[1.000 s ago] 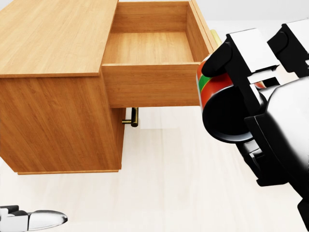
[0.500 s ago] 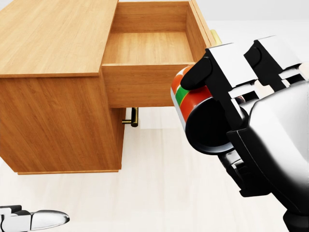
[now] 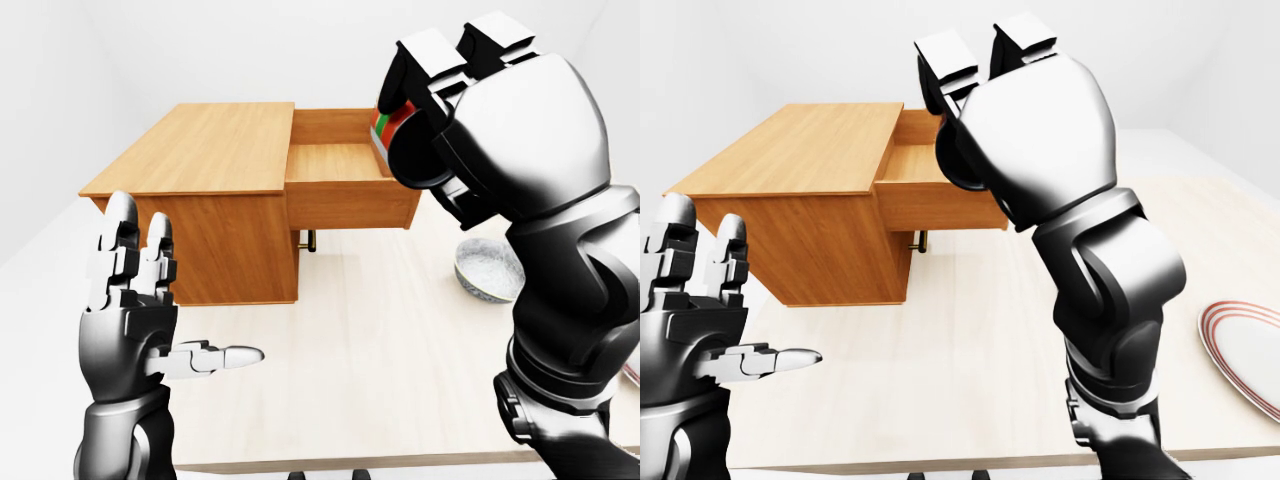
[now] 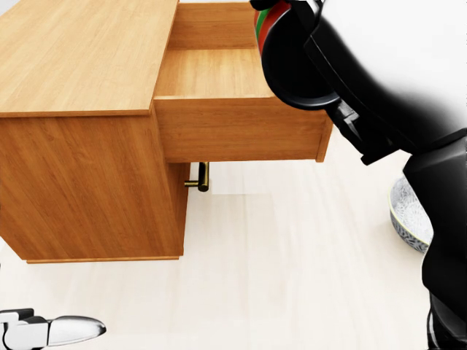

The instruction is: Put the ketchup in the top drawer of the cabinet.

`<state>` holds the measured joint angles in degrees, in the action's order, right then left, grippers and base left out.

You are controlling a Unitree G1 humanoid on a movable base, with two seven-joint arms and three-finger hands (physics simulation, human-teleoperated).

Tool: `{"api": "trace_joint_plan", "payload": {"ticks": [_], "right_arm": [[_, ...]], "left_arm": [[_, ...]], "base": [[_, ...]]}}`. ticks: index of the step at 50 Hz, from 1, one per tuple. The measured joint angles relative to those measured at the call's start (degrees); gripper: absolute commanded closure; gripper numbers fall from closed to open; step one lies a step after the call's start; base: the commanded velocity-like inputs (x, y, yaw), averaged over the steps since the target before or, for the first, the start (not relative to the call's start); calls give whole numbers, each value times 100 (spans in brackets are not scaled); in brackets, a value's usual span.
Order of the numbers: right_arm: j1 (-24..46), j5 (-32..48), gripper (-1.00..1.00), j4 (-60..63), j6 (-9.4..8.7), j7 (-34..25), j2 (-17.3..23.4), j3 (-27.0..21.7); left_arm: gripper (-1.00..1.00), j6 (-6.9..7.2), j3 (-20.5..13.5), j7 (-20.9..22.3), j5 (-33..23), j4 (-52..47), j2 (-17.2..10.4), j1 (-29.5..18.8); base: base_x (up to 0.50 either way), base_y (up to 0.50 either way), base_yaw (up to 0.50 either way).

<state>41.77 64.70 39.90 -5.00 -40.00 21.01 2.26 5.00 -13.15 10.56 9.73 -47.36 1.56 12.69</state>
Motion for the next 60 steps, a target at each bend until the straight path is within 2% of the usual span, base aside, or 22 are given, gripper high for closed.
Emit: {"api": "trace_joint_plan", "payload": {"ticks": [6, 16, 37, 47, 60], "right_arm": [[1016, -185, 100, -914, 0, 0, 223, 7], [2477, -628, 100, -2902, 0, 0, 180, -297], [5607, -2374, 100, -8450, 0, 0, 289, -540], [6223, -2945, 100, -9976, 0, 0, 377, -587], [6342, -3328, 100, -10932, 0, 0, 493, -626]], "left_arm": [[-100, 0, -30, -8, 23, 12, -11, -32], [-100, 0, -95, -36, 72, 51, -40, -112], [-100, 0, -117, -83, 106, 184, -83, -210], [-100, 0, -77, -99, 83, 220, -92, -214], [-100, 0, -86, -102, 99, 198, -102, -219]], "base": [[0, 0, 0], [0, 0, 0], [0, 0, 0], [0, 0, 0], [0, 0, 0]]}}
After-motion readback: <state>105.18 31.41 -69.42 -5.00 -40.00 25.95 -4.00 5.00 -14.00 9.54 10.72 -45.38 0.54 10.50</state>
